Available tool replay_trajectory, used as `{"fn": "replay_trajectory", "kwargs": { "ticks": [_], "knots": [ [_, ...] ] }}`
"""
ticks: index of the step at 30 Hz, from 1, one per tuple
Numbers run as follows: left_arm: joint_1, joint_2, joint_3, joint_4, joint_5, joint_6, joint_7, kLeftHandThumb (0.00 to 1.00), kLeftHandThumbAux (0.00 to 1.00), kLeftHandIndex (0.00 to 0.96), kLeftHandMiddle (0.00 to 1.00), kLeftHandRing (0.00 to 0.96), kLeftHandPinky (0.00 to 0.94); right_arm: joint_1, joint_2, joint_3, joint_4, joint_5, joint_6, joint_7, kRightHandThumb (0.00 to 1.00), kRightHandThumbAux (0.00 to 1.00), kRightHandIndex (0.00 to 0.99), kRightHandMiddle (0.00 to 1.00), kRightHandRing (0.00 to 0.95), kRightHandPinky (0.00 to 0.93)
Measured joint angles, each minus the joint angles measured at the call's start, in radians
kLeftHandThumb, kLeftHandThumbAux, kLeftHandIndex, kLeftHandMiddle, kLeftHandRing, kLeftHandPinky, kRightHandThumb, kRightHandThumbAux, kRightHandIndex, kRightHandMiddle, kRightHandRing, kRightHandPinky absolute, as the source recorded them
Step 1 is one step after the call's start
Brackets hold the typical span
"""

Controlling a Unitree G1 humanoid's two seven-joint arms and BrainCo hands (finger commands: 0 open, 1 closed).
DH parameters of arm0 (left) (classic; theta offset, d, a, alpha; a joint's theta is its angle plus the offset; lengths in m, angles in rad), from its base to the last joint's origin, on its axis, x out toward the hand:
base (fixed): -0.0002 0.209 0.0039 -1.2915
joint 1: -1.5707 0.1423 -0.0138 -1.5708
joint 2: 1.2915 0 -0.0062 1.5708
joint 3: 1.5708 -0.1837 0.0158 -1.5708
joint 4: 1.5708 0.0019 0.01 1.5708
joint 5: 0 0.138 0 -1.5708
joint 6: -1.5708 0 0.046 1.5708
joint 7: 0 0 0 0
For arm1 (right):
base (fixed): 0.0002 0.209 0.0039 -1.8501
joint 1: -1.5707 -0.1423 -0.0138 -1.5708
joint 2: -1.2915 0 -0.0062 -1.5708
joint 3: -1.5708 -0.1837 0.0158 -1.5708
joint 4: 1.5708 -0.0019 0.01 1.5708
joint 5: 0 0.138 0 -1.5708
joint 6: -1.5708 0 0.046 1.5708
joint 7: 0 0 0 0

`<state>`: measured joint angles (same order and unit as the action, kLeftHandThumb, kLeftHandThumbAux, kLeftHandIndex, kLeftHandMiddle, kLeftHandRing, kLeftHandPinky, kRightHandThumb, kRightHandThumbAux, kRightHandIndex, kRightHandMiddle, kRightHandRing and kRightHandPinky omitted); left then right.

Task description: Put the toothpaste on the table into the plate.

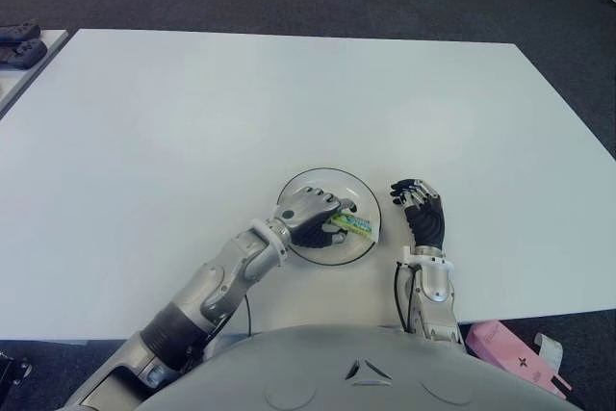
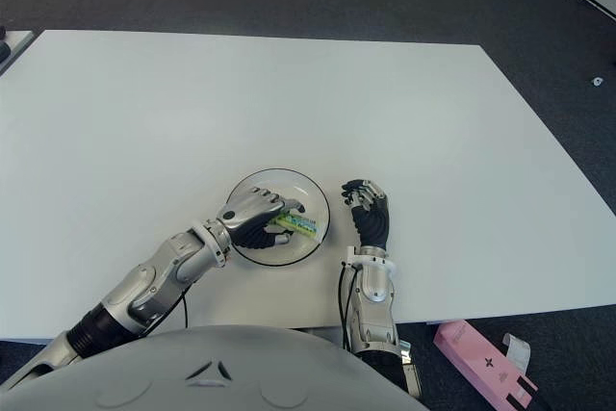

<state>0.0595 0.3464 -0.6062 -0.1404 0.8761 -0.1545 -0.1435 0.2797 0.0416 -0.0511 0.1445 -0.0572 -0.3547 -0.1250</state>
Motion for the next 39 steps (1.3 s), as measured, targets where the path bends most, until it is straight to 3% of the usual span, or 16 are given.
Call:
{"fn": "replay_trajectory", "kwargs": {
  "ticks": [5, 10, 27, 39],
  "knots": [
    [0.000, 0.011, 0.002, -0.011, 0.004, -0.007, -0.001, 0.082, 0.393, 0.001, 0.003, 0.012, 0.057, 0.000, 0.000, 0.000, -0.002, -0.001, 0.002, -0.003, 0.706, 0.725, 0.428, 0.482, 0.463, 0.457],
    [0.000, 0.022, 0.008, -0.029, 0.012, -0.016, 0.001, 0.086, 0.377, 0.000, 0.000, 0.002, 0.009, 0.001, 0.000, 0.000, -0.007, -0.010, 0.012, -0.007, 0.706, 0.725, 0.427, 0.479, 0.459, 0.454],
    [0.008, 0.029, 0.037, -0.055, 0.019, -0.008, 0.016, 0.111, 0.367, 0.000, 0.000, 0.000, 0.000, 0.006, 0.003, 0.001, -0.019, -0.013, 0.024, -0.008, 0.706, 0.724, 0.428, 0.472, 0.450, 0.452],
    [0.069, -0.016, 0.089, -0.053, 0.047, 0.004, 0.223, 0.069, 0.420, 0.000, 0.000, 0.000, 0.000, 0.005, 0.004, 0.000, -0.015, -0.012, 0.021, -0.006, 0.706, 0.725, 0.427, 0.475, 0.460, 0.468]
  ]
}}
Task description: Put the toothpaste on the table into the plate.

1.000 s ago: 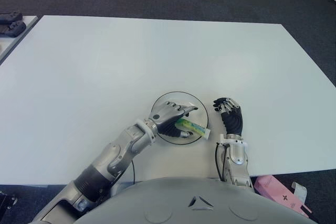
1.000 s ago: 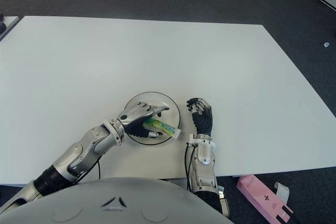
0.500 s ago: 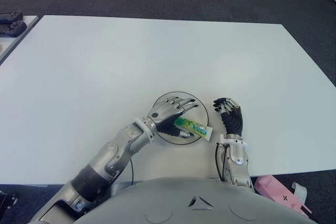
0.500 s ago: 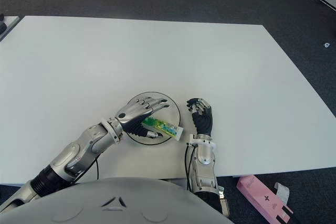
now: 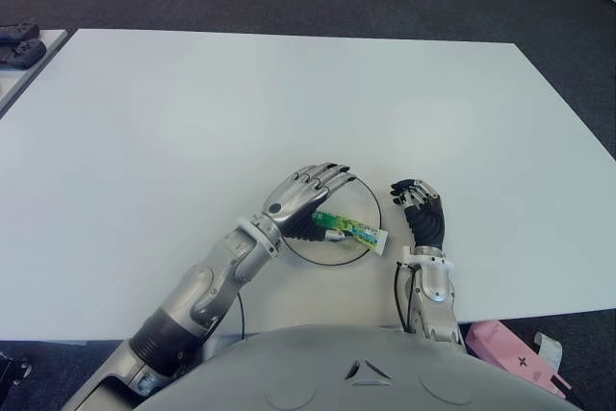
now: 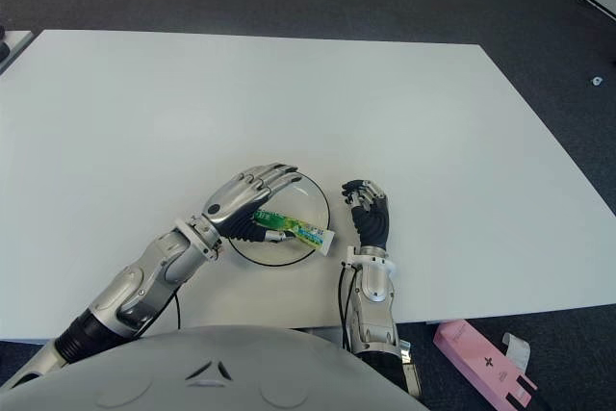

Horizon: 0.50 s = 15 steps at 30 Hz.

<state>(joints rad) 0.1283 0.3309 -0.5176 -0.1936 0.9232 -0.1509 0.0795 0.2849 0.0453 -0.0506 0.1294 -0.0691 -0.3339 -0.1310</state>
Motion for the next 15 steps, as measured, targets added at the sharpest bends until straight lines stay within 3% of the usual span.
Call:
{"fn": "replay_trajectory", "kwargs": {
  "ticks": [7, 11, 15],
  "knots": [
    [0.069, -0.096, 0.064, 0.023, -0.065, 0.019, 0.160, 0.046, 0.507, 0.000, 0.000, 0.000, 0.083, 0.000, 0.000, -0.001, 0.002, 0.000, -0.001, 0.001, 0.706, 0.725, 0.427, 0.475, 0.460, 0.457],
    [0.072, -0.134, 0.113, 0.100, -0.113, -0.020, 0.280, 0.027, 0.581, 0.000, 0.002, 0.018, 0.134, -0.004, 0.000, 0.000, 0.005, 0.000, -0.002, 0.001, 0.707, 0.725, 0.427, 0.475, 0.459, 0.456],
    [0.074, -0.184, 0.179, 0.167, -0.205, -0.066, 0.385, 0.006, 0.662, 0.000, 0.044, 0.064, 0.129, -0.006, -0.001, -0.001, 0.012, -0.001, -0.004, 0.001, 0.707, 0.725, 0.427, 0.479, 0.463, 0.466]
  ]
}}
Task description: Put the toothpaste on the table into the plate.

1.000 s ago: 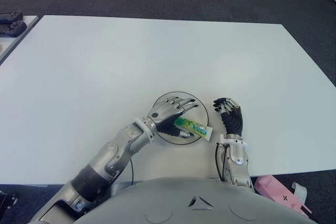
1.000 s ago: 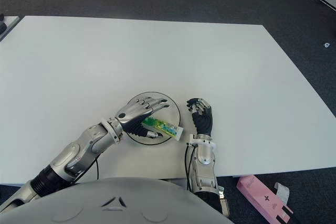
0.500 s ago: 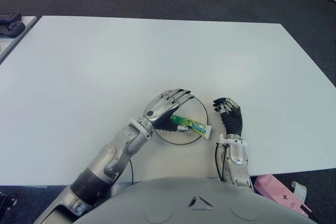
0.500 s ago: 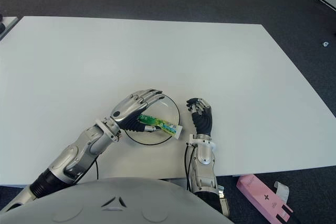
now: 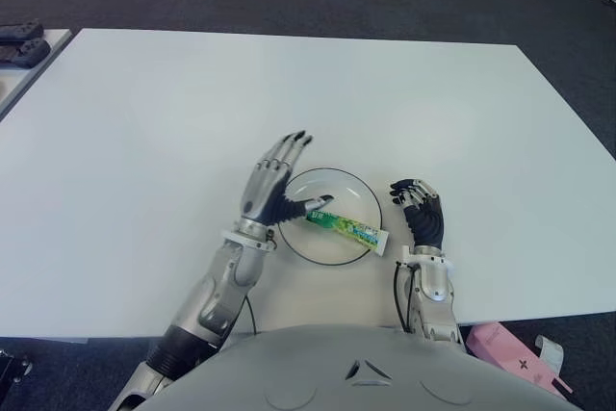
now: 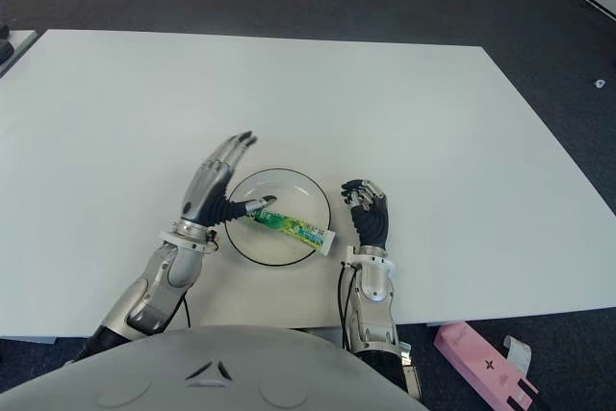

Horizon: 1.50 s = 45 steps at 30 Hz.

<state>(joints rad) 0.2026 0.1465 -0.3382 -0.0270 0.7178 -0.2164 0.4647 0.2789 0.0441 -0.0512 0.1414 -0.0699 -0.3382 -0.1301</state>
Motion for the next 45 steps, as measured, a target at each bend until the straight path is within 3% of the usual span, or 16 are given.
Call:
{"fn": "replay_trajectory", "kwargs": {
  "ticks": [6, 11, 21, 24, 28, 41, 45],
  "knots": [
    [0.003, -0.059, 0.078, 0.028, -0.113, -0.043, 0.061, 0.000, 0.756, 0.146, 0.140, 0.113, 0.090, -0.003, -0.003, 0.000, 0.007, -0.001, -0.009, 0.000, 0.706, 0.725, 0.427, 0.482, 0.467, 0.469],
    [0.014, -0.096, 0.140, 0.038, -0.239, -0.100, 0.065, 0.000, 0.861, 0.263, 0.250, 0.176, 0.141, -0.007, -0.009, 0.000, 0.010, -0.003, -0.010, 0.000, 0.707, 0.725, 0.427, 0.484, 0.469, 0.469],
    [0.024, -0.153, 0.213, 0.064, -0.360, -0.120, 0.062, 0.000, 0.896, 0.436, 0.361, 0.280, 0.253, -0.010, -0.012, 0.000, 0.013, 0.003, -0.010, 0.015, 0.707, 0.725, 0.427, 0.479, 0.460, 0.460],
    [0.026, -0.160, 0.238, 0.101, -0.393, -0.138, 0.056, 0.000, 0.894, 0.467, 0.412, 0.352, 0.339, -0.011, -0.012, 0.000, 0.014, 0.003, -0.011, 0.018, 0.706, 0.725, 0.427, 0.480, 0.461, 0.461],
    [0.026, -0.158, 0.260, 0.154, -0.436, -0.172, 0.032, 0.000, 0.900, 0.485, 0.438, 0.387, 0.382, -0.011, -0.012, 0.000, 0.014, 0.003, -0.011, 0.018, 0.706, 0.725, 0.427, 0.481, 0.461, 0.461],
    [0.025, -0.140, 0.302, 0.234, -0.627, -0.212, -0.192, 0.000, 0.976, 0.450, 0.446, 0.411, 0.416, -0.016, -0.009, 0.000, 0.019, 0.000, -0.011, 0.016, 0.706, 0.726, 0.426, 0.477, 0.457, 0.451],
    [0.025, -0.136, 0.310, 0.258, -0.652, -0.201, -0.244, 0.064, 0.994, 0.466, 0.444, 0.429, 0.443, -0.018, -0.010, 0.001, 0.022, -0.001, -0.013, 0.016, 0.706, 0.726, 0.426, 0.476, 0.452, 0.446]
  ]
}}
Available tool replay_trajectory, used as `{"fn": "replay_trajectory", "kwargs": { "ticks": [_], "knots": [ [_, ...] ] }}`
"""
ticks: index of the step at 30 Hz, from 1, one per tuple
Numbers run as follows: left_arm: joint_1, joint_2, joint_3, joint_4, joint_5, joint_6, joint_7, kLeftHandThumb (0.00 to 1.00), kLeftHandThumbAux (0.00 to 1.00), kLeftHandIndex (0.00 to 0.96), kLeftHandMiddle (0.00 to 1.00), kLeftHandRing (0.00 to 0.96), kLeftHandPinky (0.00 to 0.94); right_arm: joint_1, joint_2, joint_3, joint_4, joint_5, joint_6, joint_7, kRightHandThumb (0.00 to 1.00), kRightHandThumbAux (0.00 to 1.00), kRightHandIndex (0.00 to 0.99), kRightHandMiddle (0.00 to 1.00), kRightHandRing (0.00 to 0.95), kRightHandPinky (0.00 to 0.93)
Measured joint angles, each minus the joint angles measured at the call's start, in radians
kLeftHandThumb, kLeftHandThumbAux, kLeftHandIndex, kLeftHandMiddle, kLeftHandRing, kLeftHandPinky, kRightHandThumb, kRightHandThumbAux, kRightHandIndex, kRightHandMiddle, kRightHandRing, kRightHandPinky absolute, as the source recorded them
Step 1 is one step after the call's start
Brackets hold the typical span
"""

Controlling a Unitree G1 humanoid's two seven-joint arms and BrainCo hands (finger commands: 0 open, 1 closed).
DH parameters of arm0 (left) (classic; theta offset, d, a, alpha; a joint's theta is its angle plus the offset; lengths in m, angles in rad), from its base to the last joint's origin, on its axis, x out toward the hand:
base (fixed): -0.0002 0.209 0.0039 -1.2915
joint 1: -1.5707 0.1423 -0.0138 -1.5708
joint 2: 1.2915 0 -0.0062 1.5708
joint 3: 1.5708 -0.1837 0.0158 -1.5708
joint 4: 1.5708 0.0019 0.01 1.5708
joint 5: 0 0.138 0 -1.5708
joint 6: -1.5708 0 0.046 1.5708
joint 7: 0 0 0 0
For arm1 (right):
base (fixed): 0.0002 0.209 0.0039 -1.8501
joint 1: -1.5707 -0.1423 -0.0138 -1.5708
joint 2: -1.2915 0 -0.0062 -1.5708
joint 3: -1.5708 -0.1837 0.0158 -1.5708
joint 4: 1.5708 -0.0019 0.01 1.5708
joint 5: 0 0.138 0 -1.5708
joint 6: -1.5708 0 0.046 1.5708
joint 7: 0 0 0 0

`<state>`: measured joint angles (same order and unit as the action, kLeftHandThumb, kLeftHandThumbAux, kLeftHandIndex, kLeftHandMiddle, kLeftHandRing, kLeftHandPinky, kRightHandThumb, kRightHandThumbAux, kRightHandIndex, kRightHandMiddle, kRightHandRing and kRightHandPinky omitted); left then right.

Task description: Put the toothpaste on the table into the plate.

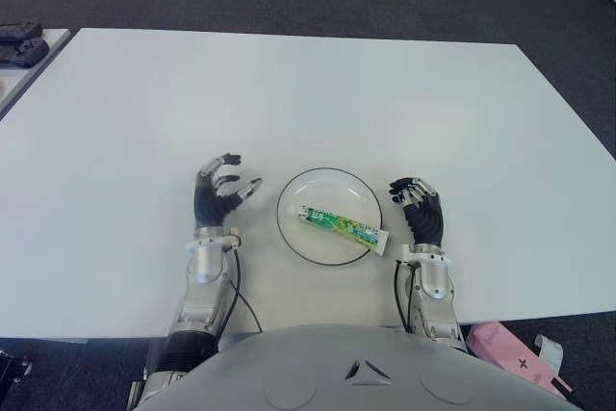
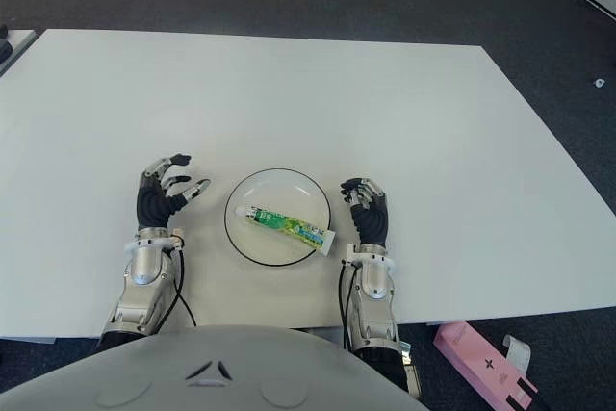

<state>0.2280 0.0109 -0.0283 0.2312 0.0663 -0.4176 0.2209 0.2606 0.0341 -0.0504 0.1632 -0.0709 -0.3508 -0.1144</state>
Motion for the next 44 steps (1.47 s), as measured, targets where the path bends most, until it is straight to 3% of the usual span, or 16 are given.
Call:
{"fn": "replay_trajectory", "kwargs": {
  "ticks": [7, 14, 27, 44],
  "knots": [
    [-0.006, 0.000, 0.009, 0.015, -0.028, 0.034, -0.069, 0.189, 0.998, 0.488, 0.445, 0.441, 0.446, -0.003, 0.000, 0.000, 0.006, 0.000, -0.006, 0.000, 0.706, 0.726, 0.426, 0.477, 0.455, 0.456],
    [-0.012, 0.000, 0.009, 0.025, -0.028, 0.030, -0.096, 0.215, 0.998, 0.497, 0.447, 0.450, 0.461, -0.004, 0.000, 0.000, 0.007, 0.000, -0.007, 0.000, 0.706, 0.726, 0.426, 0.481, 0.464, 0.468],
    [-0.014, 0.014, 0.007, 0.051, -0.007, 0.015, -0.119, 0.069, 0.998, 0.485, 0.469, 0.482, 0.486, -0.004, 0.001, 0.001, 0.008, -0.001, -0.008, -0.004, 0.706, 0.726, 0.426, 0.483, 0.465, 0.461],
    [-0.011, 0.019, 0.009, 0.084, -0.036, -0.042, -0.217, 0.053, 0.998, 0.497, 0.503, 0.516, 0.510, -0.003, 0.001, 0.003, 0.011, -0.005, -0.010, -0.010, 0.706, 0.726, 0.426, 0.482, 0.460, 0.455]
  ]
}}
